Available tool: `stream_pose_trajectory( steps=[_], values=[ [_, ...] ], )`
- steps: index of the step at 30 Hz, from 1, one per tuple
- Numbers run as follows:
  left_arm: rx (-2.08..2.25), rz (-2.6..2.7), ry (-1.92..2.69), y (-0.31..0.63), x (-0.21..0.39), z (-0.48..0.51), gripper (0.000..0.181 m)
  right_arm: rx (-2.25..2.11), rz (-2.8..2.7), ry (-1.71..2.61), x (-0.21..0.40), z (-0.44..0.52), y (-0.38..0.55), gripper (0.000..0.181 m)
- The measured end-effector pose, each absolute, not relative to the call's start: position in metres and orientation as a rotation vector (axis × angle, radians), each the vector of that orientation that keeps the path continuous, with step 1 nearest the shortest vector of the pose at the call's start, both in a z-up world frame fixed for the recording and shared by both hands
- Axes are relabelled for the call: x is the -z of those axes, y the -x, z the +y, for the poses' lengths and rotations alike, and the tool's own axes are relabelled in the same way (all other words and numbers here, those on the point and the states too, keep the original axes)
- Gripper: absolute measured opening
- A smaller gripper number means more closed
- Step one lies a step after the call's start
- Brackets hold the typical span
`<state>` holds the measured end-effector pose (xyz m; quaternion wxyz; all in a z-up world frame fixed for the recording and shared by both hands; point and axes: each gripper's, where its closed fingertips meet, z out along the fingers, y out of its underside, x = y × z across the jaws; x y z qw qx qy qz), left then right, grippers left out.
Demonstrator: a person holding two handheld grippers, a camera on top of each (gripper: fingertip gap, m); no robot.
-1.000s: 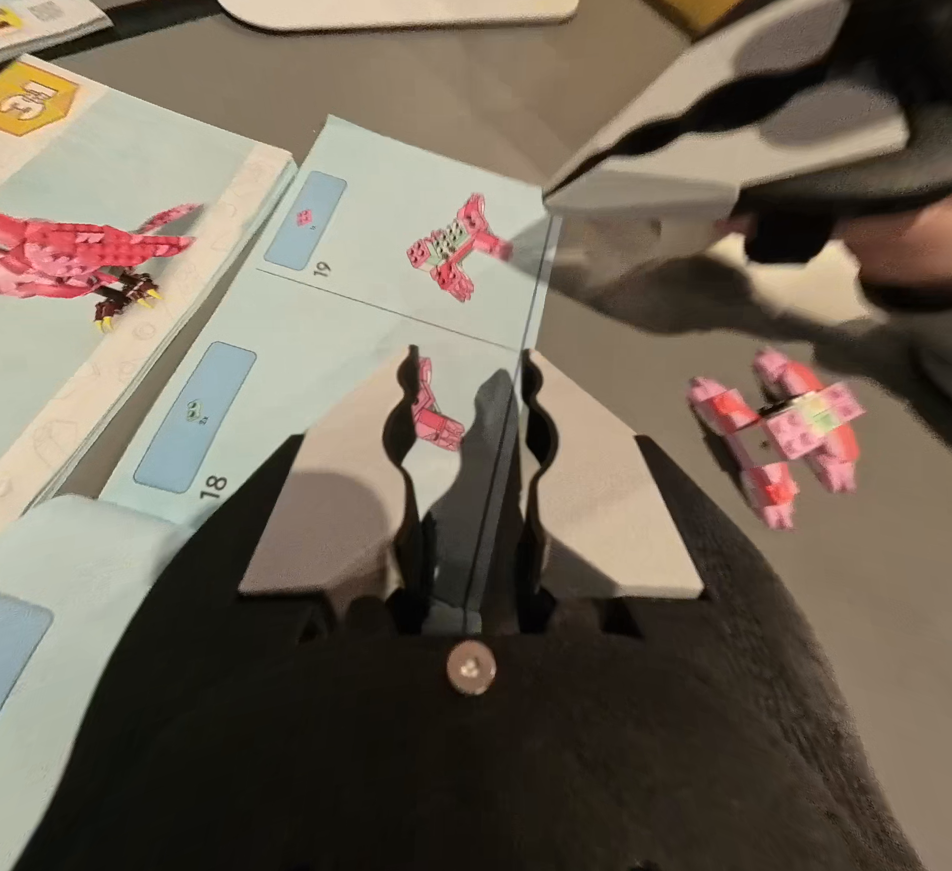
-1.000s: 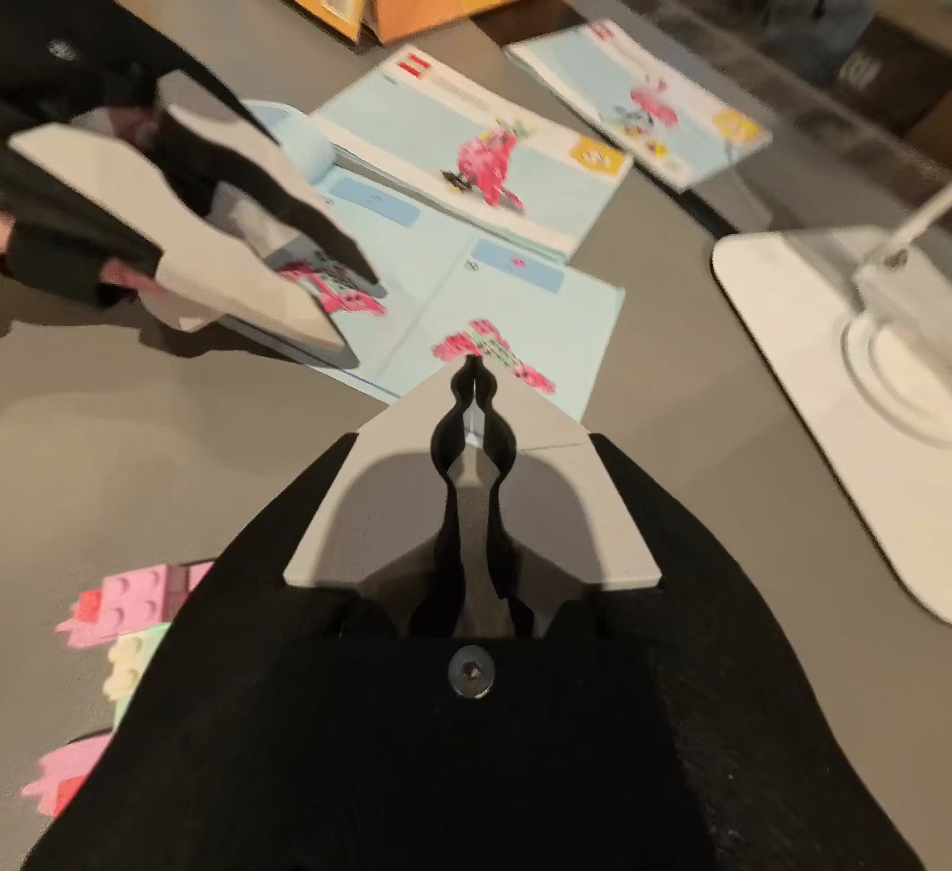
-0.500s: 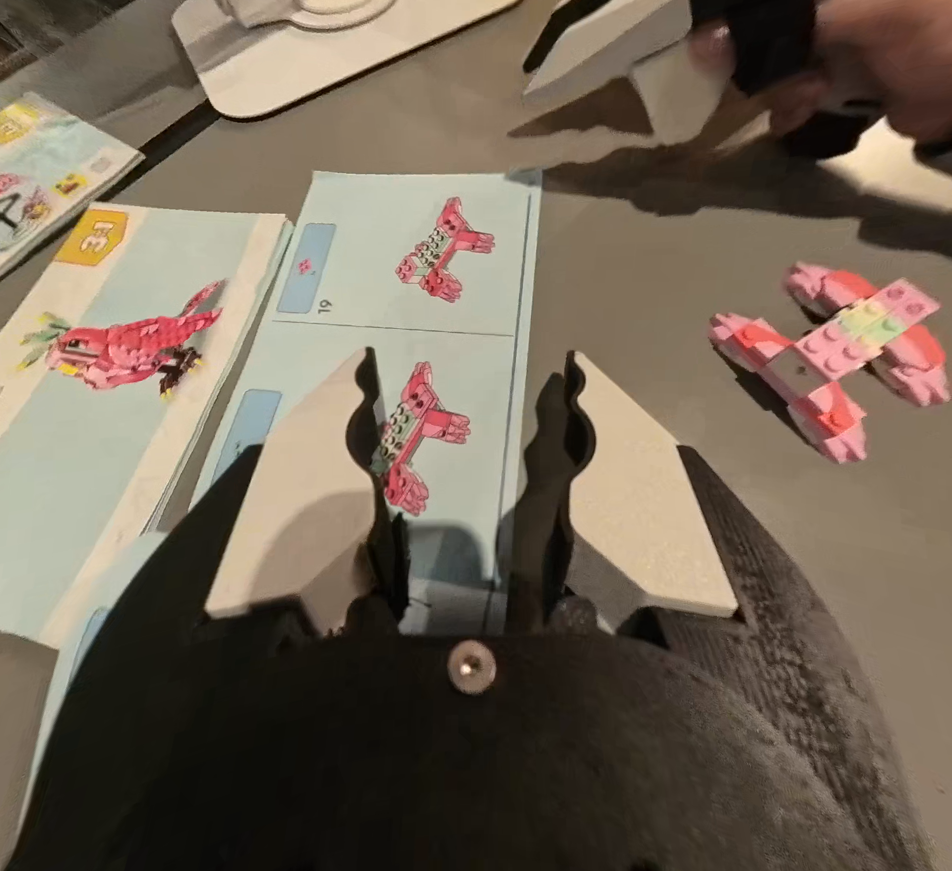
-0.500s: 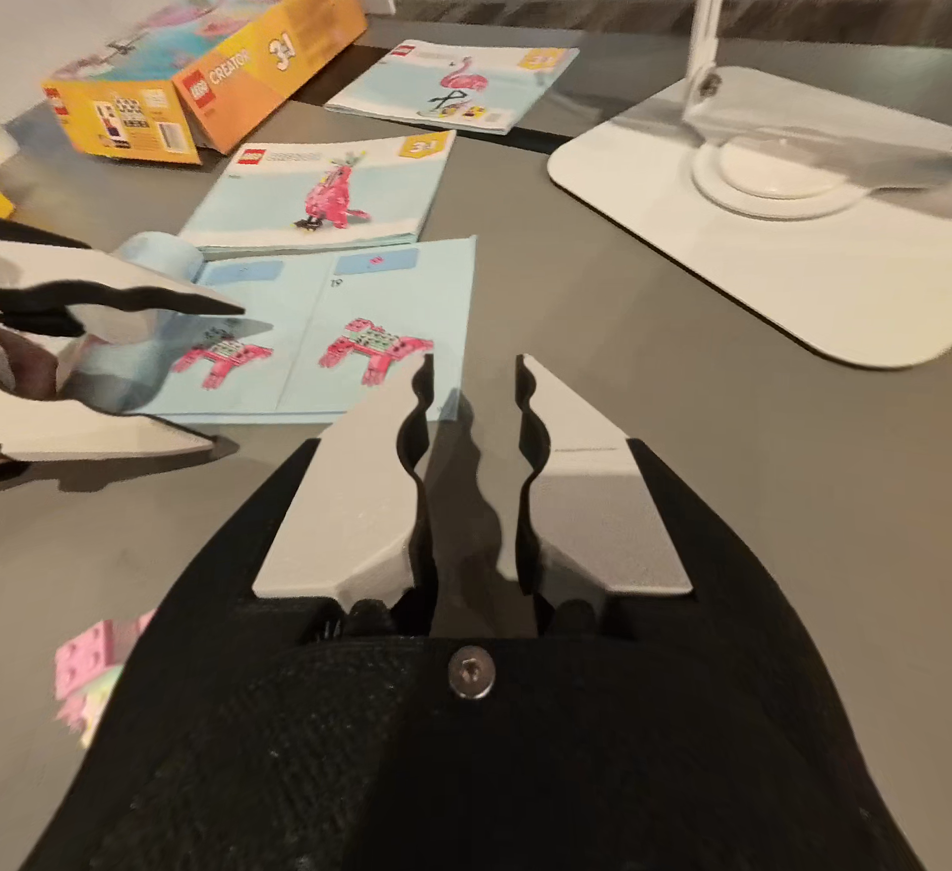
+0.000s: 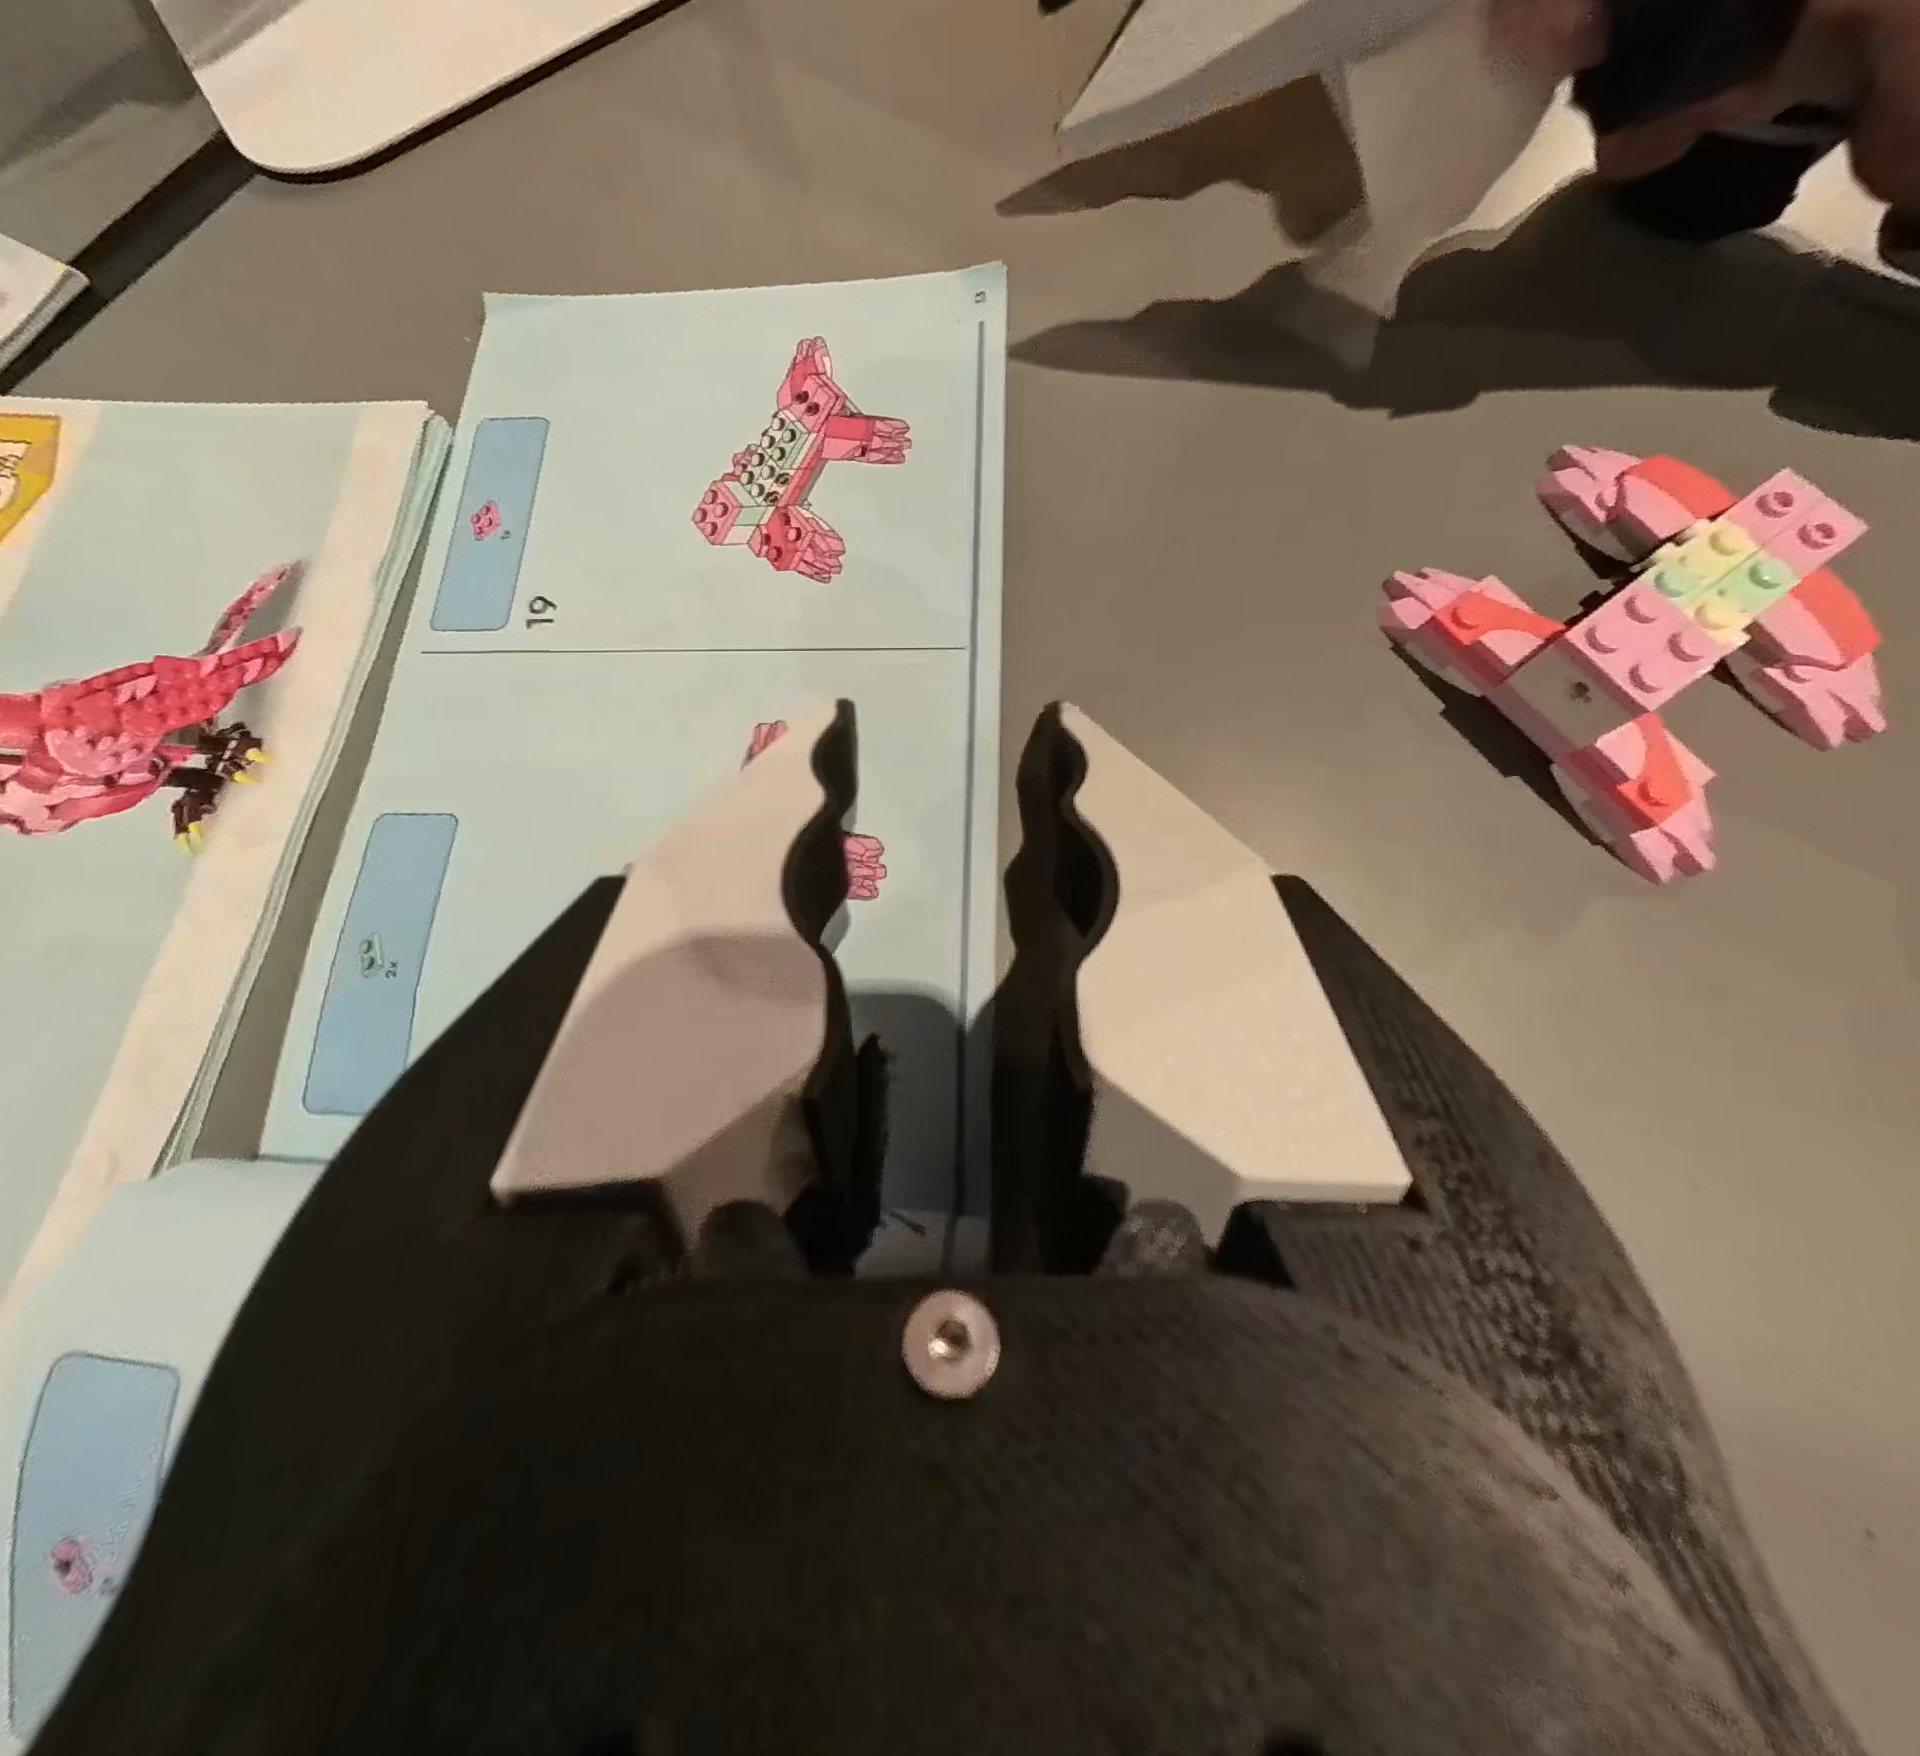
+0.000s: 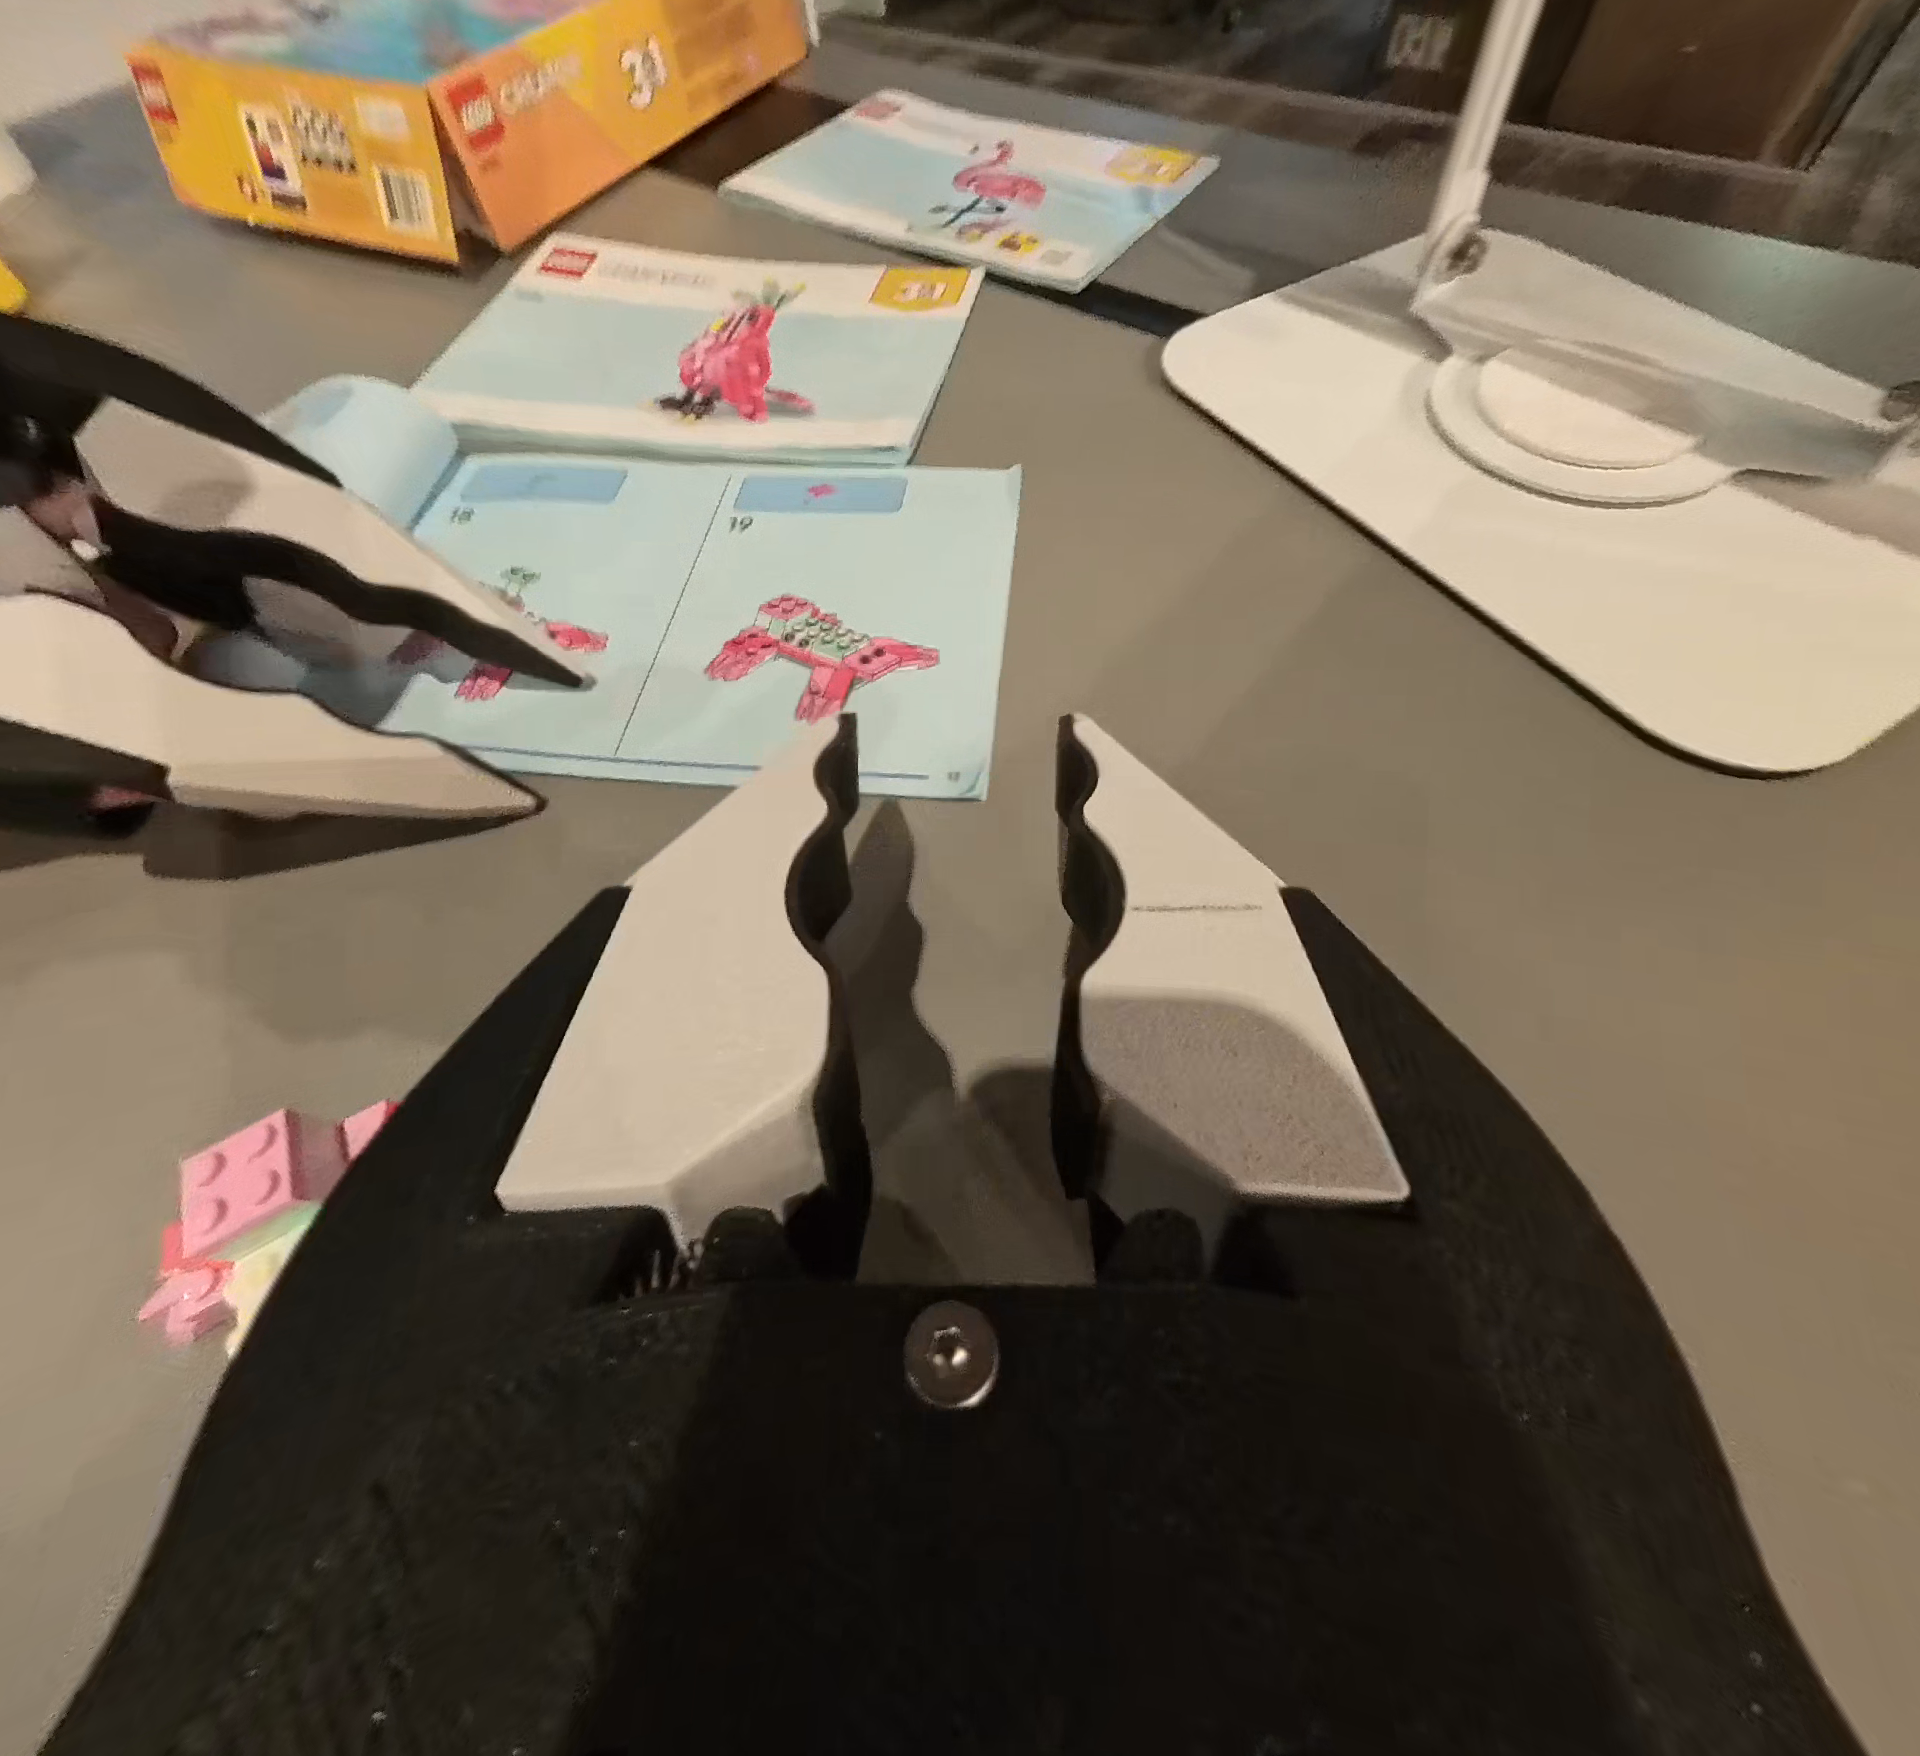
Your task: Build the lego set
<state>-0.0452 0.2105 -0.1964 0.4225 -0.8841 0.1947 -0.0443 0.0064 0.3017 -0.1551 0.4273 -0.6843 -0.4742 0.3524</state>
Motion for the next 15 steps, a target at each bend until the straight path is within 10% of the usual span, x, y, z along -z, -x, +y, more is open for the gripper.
stream_pose_trajectory(
  steps=[15],
  values=[
    [0.272,0.427,2.244,0.043,0.197,0.209,0.007,-1.365,-0.969,2.018,0.167,0.297,0.007,0.033]
  ],
)
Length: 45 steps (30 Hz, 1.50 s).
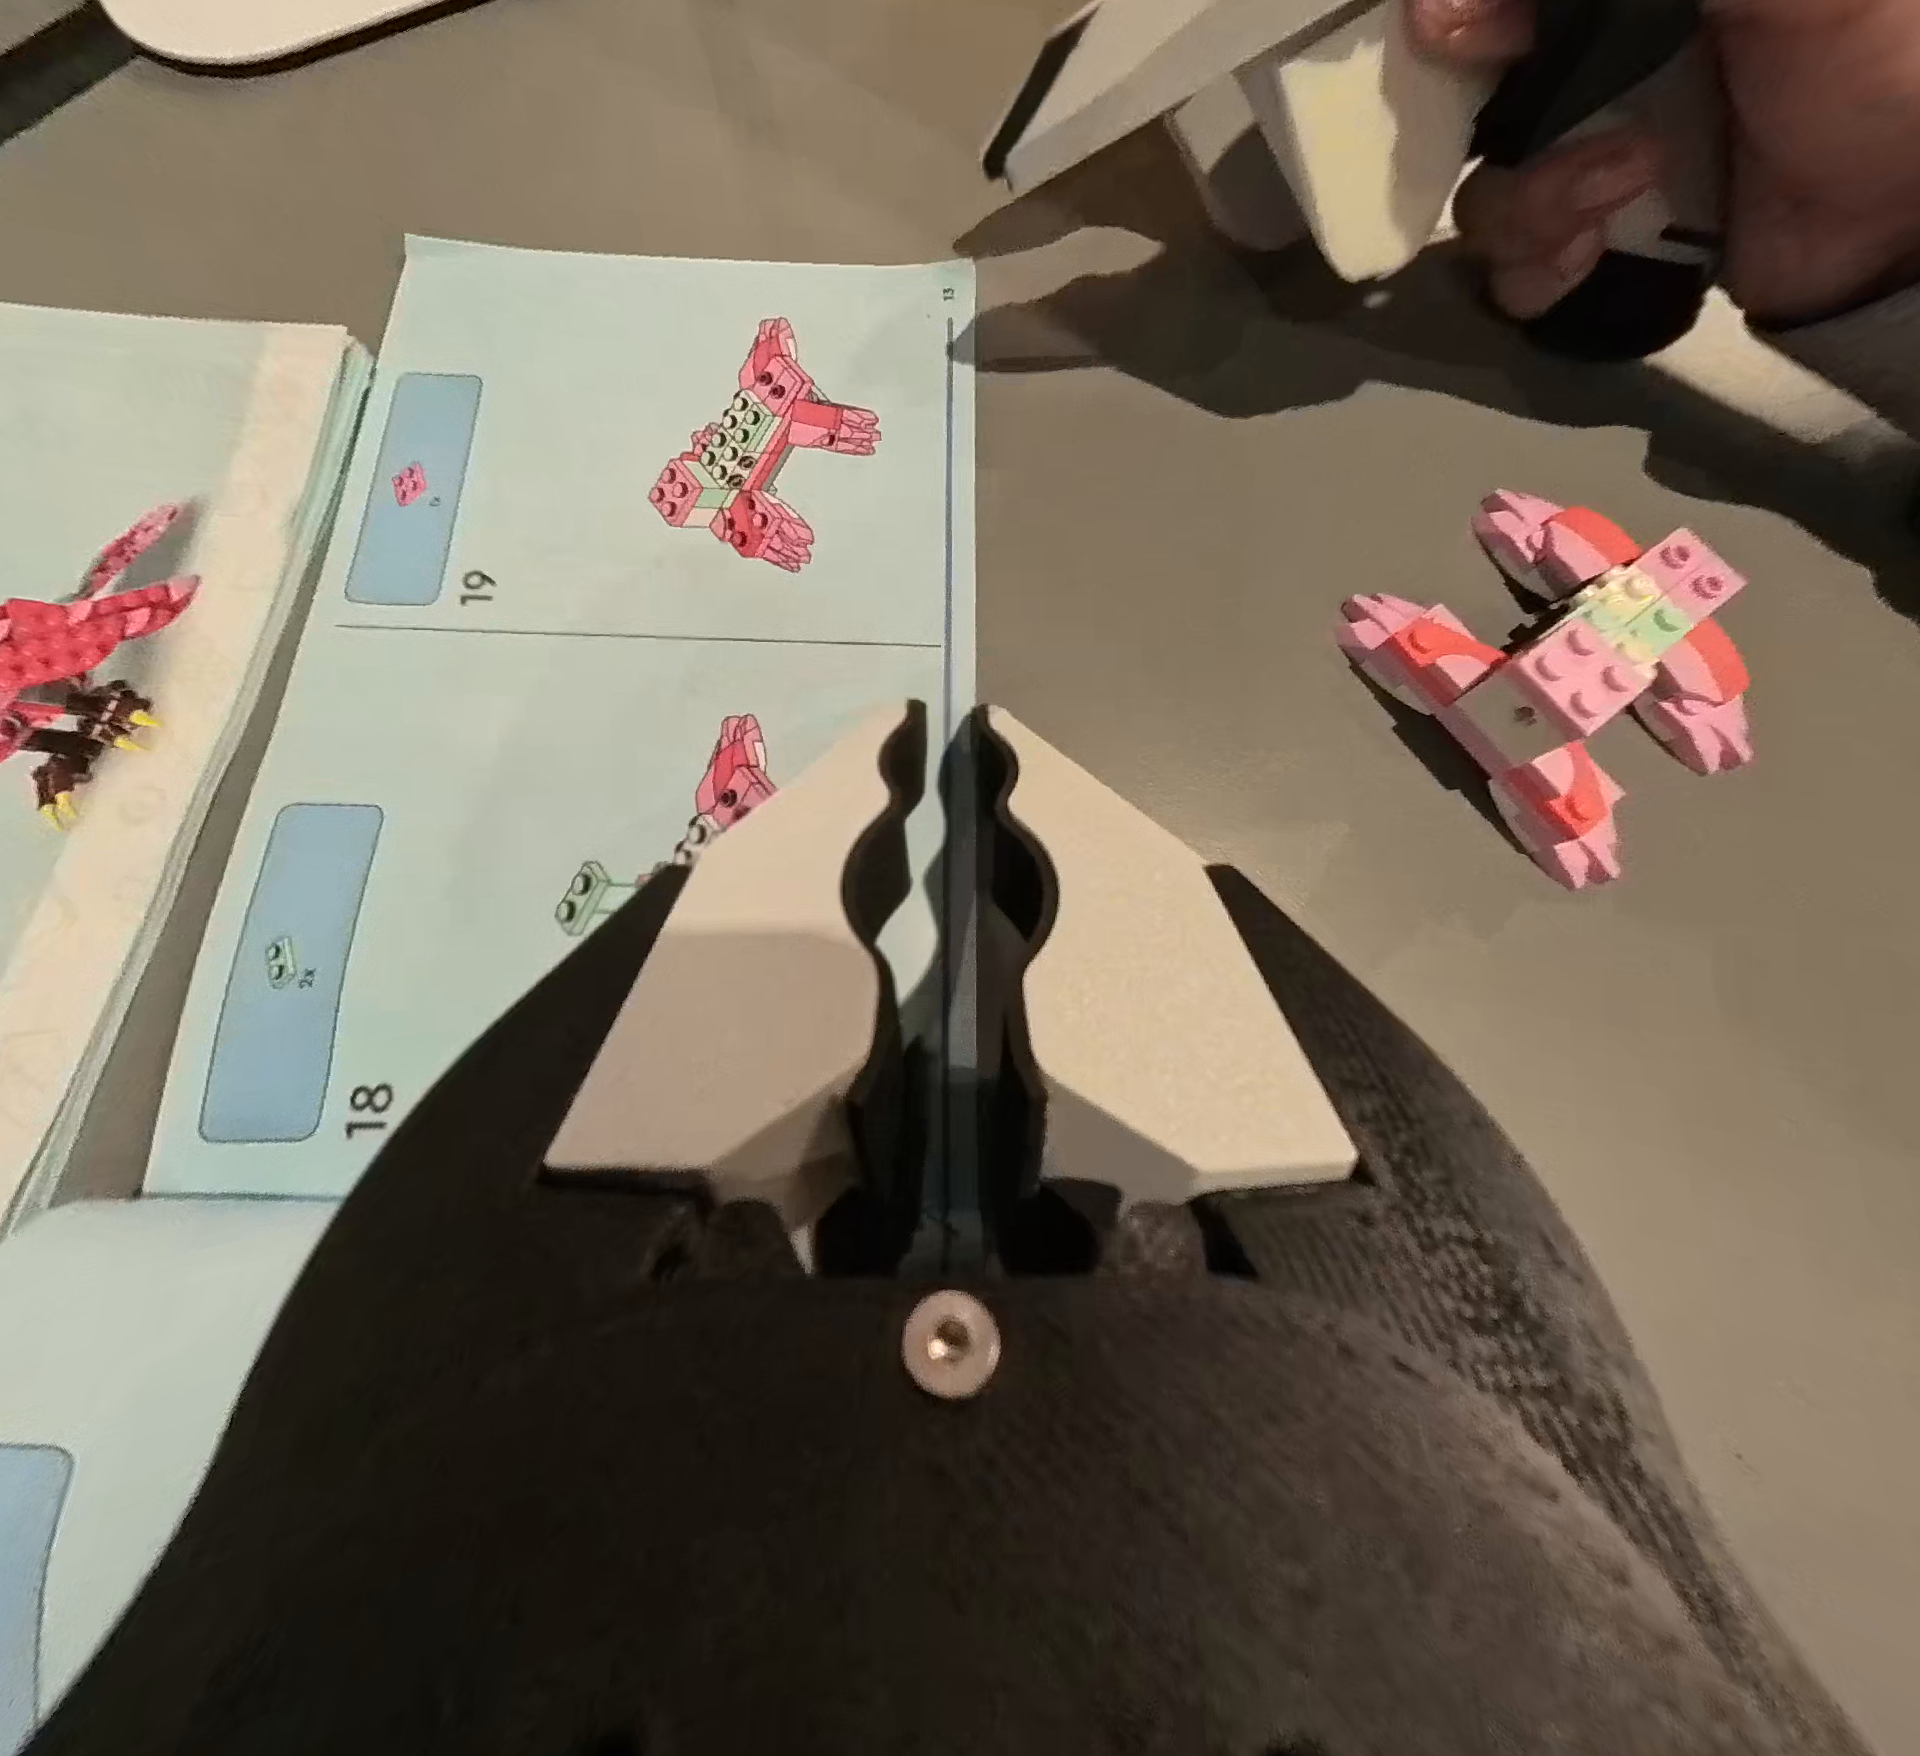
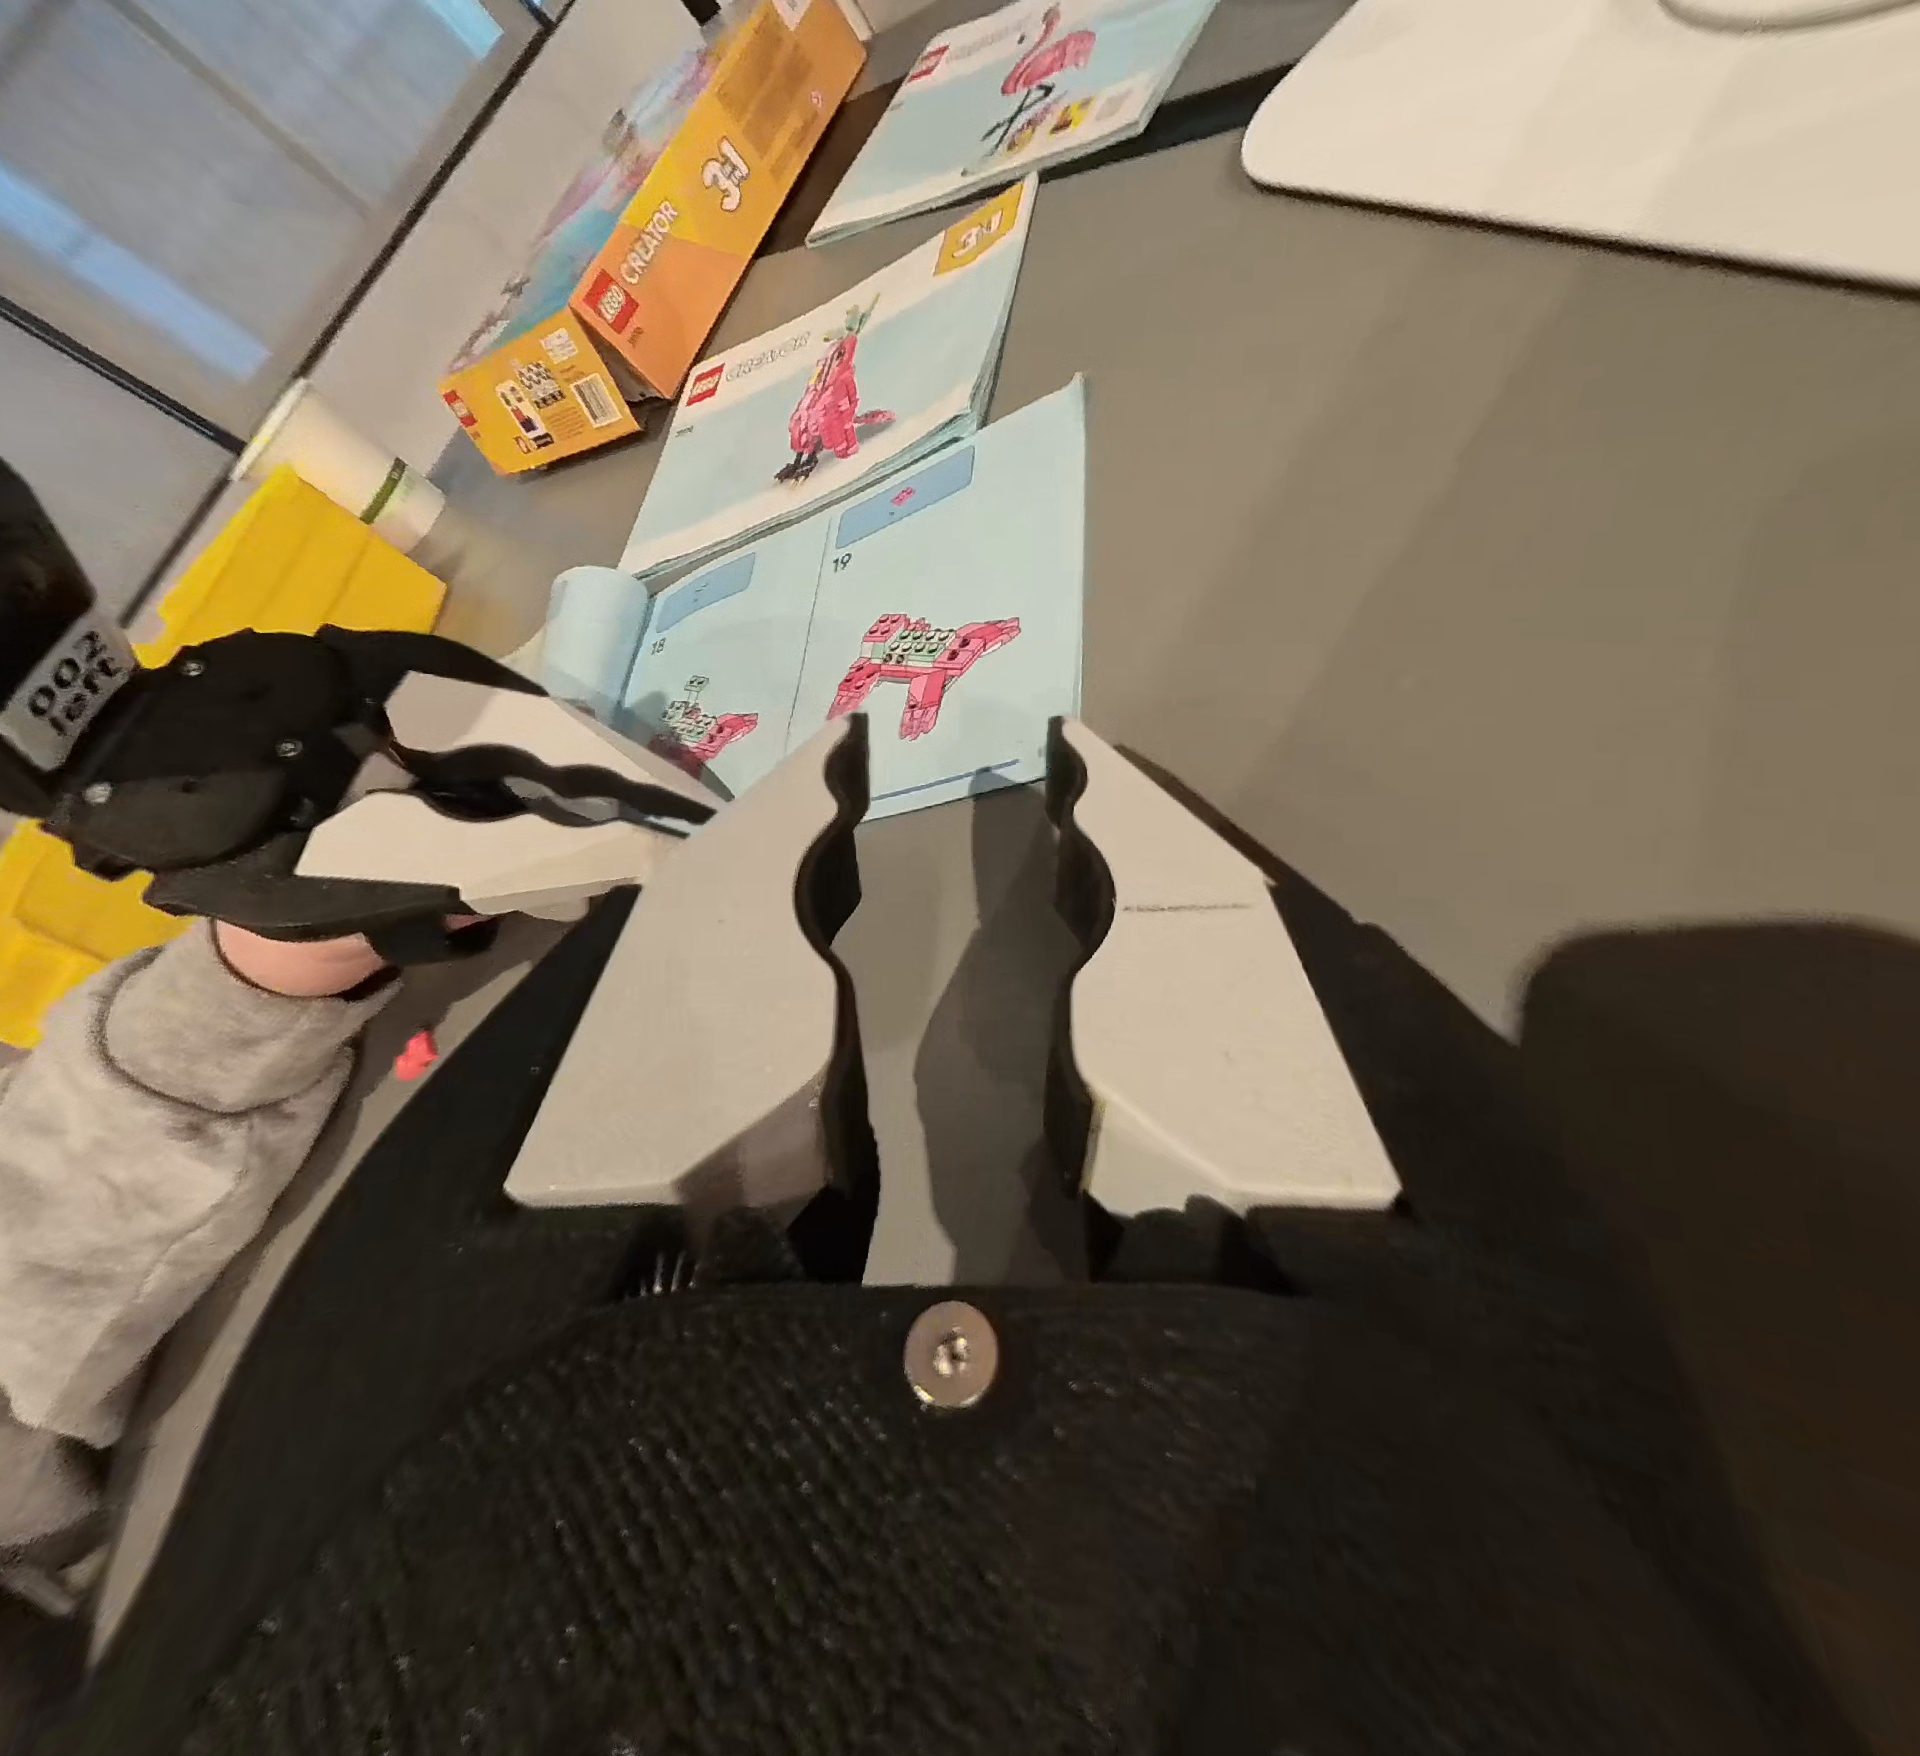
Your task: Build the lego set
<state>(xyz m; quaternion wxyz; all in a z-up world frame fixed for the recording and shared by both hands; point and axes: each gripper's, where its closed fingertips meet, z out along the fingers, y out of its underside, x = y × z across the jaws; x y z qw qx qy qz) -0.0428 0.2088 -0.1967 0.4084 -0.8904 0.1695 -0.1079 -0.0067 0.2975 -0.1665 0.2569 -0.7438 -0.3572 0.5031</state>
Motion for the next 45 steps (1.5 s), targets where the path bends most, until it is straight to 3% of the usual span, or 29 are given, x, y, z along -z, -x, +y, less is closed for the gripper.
stream_pose_trajectory(
  steps=[4,13,17,45],
  values=[
    [0.289,0.397,2.246,0.045,0.196,0.209,0.0,-1.387,-0.908,2.082,0.171,0.3,0.009,0.019],
    [0.277,0.401,2.248,0.045,0.196,0.209,0.0,-1.032,-1.076,2.047,0.184,0.303,0.018,0.014],
    [0.278,0.4,2.249,0.045,0.196,0.209,0.0,-1.072,-1.003,2.085,0.184,0.309,0.018,0.007],
    [0.269,0.405,2.25,0.045,0.197,0.209,0.0,-1.142,-0.941,2.172,0.187,0.309,0.018,0.001]
  ],
)
